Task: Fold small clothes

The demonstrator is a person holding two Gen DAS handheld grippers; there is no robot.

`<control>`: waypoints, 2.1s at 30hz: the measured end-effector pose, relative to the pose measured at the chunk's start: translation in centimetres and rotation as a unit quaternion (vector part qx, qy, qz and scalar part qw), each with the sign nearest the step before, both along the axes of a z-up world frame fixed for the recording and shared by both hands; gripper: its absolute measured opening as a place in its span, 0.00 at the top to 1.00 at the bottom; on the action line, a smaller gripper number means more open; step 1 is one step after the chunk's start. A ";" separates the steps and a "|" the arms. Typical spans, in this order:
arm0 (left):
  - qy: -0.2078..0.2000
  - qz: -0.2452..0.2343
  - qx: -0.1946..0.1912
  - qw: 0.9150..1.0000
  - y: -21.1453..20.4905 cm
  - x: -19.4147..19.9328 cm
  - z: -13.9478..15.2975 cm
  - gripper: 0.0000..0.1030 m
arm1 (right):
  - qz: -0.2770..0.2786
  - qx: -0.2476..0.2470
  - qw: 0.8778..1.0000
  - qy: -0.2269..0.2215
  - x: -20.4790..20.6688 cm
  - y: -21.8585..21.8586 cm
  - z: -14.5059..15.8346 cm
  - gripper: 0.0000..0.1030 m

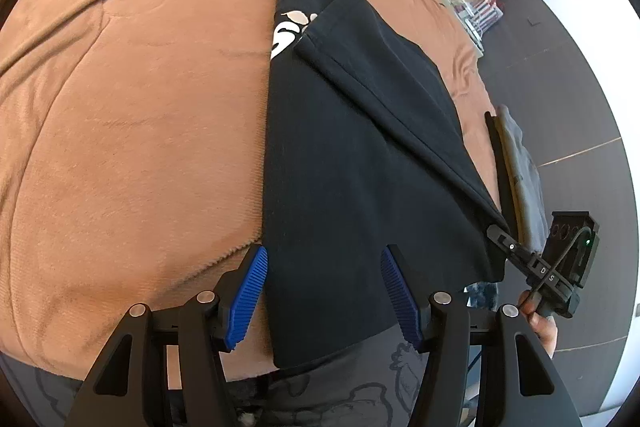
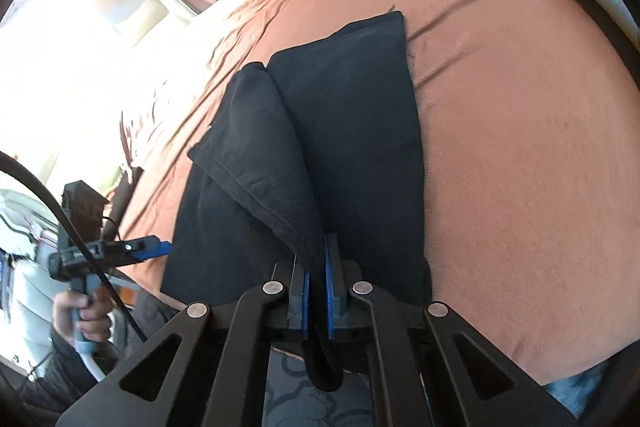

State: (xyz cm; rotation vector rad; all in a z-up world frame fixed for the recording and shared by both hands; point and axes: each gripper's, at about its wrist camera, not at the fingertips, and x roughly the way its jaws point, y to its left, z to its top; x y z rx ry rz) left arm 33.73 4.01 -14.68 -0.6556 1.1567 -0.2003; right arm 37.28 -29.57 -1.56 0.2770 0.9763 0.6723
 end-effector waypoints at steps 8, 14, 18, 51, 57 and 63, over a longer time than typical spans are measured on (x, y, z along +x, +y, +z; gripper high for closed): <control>-0.016 -0.004 -0.009 1.000 -0.3 0.4 1.2 0.41 | -0.014 0.013 1.000 0.000 -1.1 -2.6 -0.5 0.98; -0.009 -0.003 -0.004 1.000 -0.8 0.9 0.2 0.41 | -0.024 -0.050 0.998 -0.004 -1.2 -1.9 -2.0 0.96; -0.009 0.009 -0.019 1.000 0.0 1.0 -0.2 0.42 | -0.020 -0.113 0.993 -0.037 -2.0 -0.5 -0.6 0.86; -0.020 0.042 -0.070 0.996 2.8 3.4 -2.7 0.47 | 0.035 -0.333 0.935 -0.120 4.5 16.6 -1.3 0.36; -0.020 0.045 -0.073 0.996 3.2 3.3 -2.6 0.48 | 0.031 -0.333 0.935 -0.119 6.9 17.8 -1.7 0.36; -0.022 0.042 -0.058 0.997 2.9 3.8 -2.2 0.48 | 0.019 -0.336 0.933 -0.125 8.3 17.6 -1.6 0.36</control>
